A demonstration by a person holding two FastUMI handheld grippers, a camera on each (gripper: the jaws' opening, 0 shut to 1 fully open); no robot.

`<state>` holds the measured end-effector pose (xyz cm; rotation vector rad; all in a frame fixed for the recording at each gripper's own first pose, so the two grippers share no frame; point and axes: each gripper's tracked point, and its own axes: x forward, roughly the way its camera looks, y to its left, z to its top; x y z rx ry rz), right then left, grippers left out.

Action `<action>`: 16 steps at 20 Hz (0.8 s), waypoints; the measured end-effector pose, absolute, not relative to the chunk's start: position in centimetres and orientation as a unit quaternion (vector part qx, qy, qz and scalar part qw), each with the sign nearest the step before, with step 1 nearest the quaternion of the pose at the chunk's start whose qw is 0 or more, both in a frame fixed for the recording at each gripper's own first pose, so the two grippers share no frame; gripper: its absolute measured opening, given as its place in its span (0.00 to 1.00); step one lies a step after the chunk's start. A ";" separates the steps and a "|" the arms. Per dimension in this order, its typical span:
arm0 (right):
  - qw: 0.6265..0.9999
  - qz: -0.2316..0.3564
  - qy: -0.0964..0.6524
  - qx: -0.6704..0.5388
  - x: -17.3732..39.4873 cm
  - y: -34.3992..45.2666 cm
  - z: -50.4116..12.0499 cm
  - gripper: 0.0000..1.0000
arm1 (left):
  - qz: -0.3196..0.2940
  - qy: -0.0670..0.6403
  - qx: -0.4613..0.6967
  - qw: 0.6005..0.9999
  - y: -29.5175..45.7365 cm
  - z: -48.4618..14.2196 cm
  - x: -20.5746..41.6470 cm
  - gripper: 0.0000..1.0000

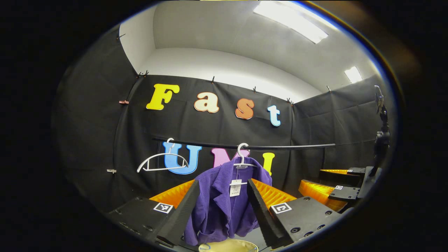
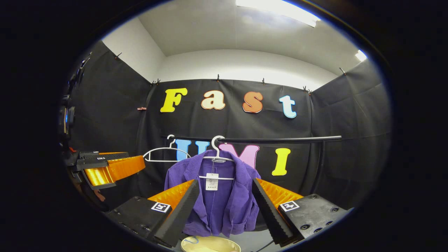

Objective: Grasp the clothes on the hanger with both hands and then place them into the laundry hamper below.

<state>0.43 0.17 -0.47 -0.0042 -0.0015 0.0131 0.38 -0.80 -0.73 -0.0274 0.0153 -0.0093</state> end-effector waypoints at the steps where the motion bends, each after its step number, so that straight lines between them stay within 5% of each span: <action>1: 1.000 0.011 -0.003 0.000 0.6 0.4 -0.5 0.97 | -0.002 0.006 -0.015 1.000 -0.9 -0.6 0.4 0.86; 16: 0.999 0.031 0.008 -0.005 1.7 1.8 -1.4 0.97 | 0.008 -0.002 -0.019 1.000 -0.4 -0.6 0.1 0.86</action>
